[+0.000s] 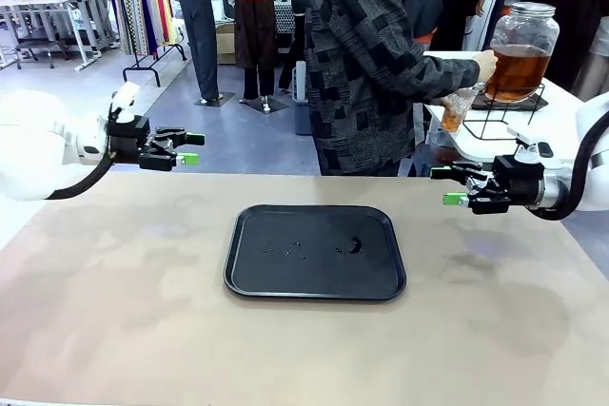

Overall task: Pour the drink into the iced cup.
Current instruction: Open the gripper to release the iced cup you were holding.

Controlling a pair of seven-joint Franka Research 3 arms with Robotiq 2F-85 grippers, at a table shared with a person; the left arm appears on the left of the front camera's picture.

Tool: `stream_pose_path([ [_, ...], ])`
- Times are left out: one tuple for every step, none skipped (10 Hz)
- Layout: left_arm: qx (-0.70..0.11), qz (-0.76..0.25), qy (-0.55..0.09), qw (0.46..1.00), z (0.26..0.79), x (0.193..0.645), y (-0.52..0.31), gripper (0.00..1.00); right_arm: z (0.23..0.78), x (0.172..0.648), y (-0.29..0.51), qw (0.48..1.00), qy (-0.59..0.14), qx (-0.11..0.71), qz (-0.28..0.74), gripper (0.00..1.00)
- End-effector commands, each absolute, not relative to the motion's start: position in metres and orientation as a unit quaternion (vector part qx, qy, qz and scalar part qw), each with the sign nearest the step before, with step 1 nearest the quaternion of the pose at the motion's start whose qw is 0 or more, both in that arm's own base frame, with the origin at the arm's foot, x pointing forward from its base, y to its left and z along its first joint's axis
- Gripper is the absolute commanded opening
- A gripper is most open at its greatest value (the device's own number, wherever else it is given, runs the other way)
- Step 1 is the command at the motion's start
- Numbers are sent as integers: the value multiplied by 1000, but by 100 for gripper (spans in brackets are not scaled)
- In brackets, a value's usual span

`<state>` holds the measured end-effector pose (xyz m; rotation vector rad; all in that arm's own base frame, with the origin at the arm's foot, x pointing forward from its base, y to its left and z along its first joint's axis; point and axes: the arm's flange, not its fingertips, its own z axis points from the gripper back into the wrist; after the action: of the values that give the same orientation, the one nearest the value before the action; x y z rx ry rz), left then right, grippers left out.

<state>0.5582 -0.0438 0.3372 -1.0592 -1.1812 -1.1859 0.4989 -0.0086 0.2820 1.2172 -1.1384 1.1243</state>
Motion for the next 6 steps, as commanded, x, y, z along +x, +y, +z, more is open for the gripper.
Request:
stream_pose_path([
  [-447,-501,-499,548,338,558,-44,100,284,498,-9,532,-480,514,472,100],
  [-447,-501,-499,548,338,558,-44,100,284,498,-9,532,-480,514,472,100],
  [-447,-501,-499,548,338,558,-44,100,284,498,-9,532,-480,514,472,100],
  [-447,-501,-499,548,338,558,-44,100,284,498,-9,532,-480,514,472,100],
  [-447,-501,-499,548,338,558,-44,100,284,498,-9,532,-480,514,472,100],
  [-447,-501,-499,548,338,558,-44,100,284,498,-9,532,-480,514,472,100],
])
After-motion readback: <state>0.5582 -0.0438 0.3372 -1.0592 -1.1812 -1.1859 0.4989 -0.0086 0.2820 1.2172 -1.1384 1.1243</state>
